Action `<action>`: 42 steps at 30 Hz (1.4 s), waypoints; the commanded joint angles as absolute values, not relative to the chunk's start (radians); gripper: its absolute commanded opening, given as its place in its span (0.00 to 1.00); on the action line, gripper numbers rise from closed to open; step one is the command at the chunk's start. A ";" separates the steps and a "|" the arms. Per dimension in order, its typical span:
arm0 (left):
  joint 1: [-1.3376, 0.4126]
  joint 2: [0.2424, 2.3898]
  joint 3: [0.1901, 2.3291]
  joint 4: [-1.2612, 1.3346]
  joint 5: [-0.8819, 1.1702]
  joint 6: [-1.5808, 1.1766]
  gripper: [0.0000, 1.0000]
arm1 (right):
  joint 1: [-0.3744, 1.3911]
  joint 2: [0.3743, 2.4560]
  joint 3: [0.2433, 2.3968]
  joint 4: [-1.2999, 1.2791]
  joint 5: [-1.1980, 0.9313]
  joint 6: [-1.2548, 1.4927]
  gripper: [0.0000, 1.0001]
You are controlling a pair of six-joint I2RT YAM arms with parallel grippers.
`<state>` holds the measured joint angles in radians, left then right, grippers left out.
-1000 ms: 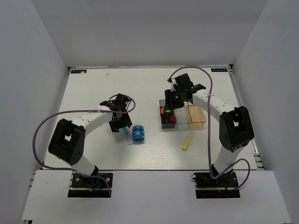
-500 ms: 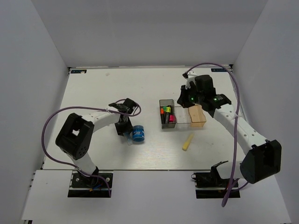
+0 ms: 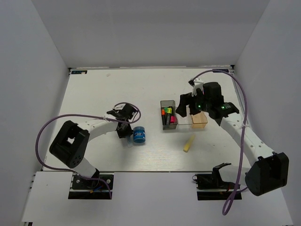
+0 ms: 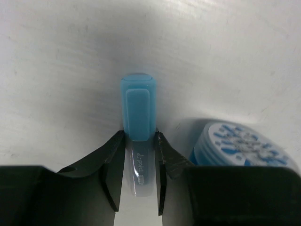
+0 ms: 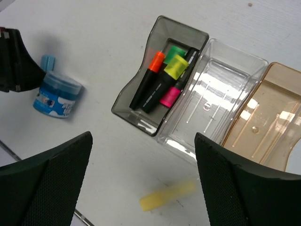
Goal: Sort the stationery into containers
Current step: Grab a piece of stationery with the left arm, then place the stationery into the container
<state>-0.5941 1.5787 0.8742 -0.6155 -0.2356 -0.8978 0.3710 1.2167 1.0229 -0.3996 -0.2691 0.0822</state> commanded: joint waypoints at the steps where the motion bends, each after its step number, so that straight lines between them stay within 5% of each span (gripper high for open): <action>1: -0.646 1.511 0.877 -0.652 -0.297 -0.855 0.00 | 0.361 1.167 0.994 -0.413 -0.379 0.006 0.90; 3: -0.676 1.458 0.957 -0.744 -0.347 -0.821 0.00 | 0.354 1.143 0.982 -0.419 -0.409 -0.054 0.90; 6: -0.719 1.384 1.064 -0.848 -0.397 -0.785 0.00 | 0.345 1.124 0.937 -0.417 -0.394 -0.066 0.34; 7: -0.733 1.362 1.083 -0.857 -0.400 -0.781 0.00 | 0.342 1.106 0.916 -0.410 -0.390 -0.069 0.07; 8: -0.747 1.345 1.101 -0.877 -0.397 -0.773 0.00 | 0.339 1.101 0.901 -0.407 -0.379 -0.072 0.00; 20: -0.821 1.694 1.558 -0.712 -0.054 -0.732 0.00 | 0.290 0.999 0.796 -0.311 0.095 -0.032 0.07; 25: -0.819 1.908 1.813 -0.614 0.073 -0.759 0.00 | 0.264 0.980 0.761 -0.284 0.091 -0.029 0.04; 30: -0.801 2.052 1.850 -0.441 0.163 -0.870 0.00 | 0.238 0.973 0.744 -0.272 0.078 -0.035 0.04; 33: -0.799 2.115 1.882 -0.391 0.173 -0.902 0.00 | 0.221 0.965 0.738 -0.273 0.060 -0.037 0.17; 34: -0.799 2.137 1.888 -0.384 0.176 -0.911 0.00 | 0.219 0.966 0.735 -0.273 0.048 -0.037 0.28; 38: -0.799 2.194 1.920 -0.361 0.187 -0.934 0.08 | 0.209 0.959 0.724 -0.267 0.023 -0.037 0.39; 42: -0.799 2.244 1.974 -0.390 0.181 -0.934 0.52 | 0.193 0.962 0.724 -0.268 0.011 -0.043 0.52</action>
